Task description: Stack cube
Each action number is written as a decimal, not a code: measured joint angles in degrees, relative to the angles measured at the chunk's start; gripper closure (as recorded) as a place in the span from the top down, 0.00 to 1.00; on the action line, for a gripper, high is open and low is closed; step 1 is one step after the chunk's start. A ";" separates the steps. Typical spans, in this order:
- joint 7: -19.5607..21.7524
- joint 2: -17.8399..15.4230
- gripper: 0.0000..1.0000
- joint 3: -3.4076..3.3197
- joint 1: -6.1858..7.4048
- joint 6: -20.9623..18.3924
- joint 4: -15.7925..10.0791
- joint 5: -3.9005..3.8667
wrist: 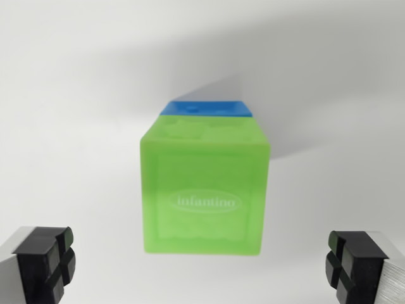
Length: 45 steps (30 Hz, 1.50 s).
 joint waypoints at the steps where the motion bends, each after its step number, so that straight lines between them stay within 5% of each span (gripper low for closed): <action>1: 0.00 -0.44 1.00 0.00 0.00 -0.39 0.00 0.01; 20: -0.14 -7.66 1.00 0.05 0.00 -9.53 1.94 0.29; 45: -0.33 -13.97 1.00 0.05 0.00 -22.61 8.75 0.49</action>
